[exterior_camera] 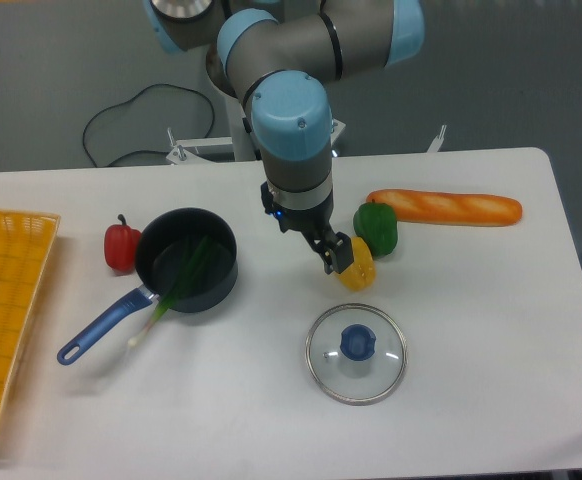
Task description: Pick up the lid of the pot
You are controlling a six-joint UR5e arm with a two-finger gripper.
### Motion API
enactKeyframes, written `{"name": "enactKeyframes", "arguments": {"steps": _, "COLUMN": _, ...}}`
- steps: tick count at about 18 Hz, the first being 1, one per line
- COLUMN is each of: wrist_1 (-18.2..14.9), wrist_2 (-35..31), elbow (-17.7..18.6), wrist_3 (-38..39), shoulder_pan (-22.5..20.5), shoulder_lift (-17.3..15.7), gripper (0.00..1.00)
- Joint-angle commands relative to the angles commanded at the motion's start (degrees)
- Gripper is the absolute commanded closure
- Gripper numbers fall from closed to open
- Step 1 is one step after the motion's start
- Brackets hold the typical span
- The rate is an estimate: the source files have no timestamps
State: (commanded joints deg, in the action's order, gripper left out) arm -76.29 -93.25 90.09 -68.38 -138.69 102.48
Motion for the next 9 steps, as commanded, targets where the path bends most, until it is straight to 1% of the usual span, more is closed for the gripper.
{"name": "enactKeyframes", "arguments": {"steps": 3, "wrist_1": -0.1, "wrist_2": 0.0, "elbow": 0.1, "wrist_3": -0.1, "shoulder_pan": -0.1, "shoulder_lift": -0.1, "gripper": 0.0}}
{"name": "enactKeyframes", "arguments": {"steps": 6, "wrist_1": -0.9, "wrist_2": 0.1, "elbow": 0.2, "wrist_3": 0.3, "shoulder_pan": 0.2, "shoulder_lift": -0.1, "gripper": 0.0}}
{"name": "enactKeyframes", "arguments": {"steps": 9, "wrist_1": -0.4, "wrist_2": 0.6, "elbow": 2.5, "wrist_3": 0.4, "shoulder_pan": 0.2, "shoulder_lift": -0.5, "gripper": 0.0}}
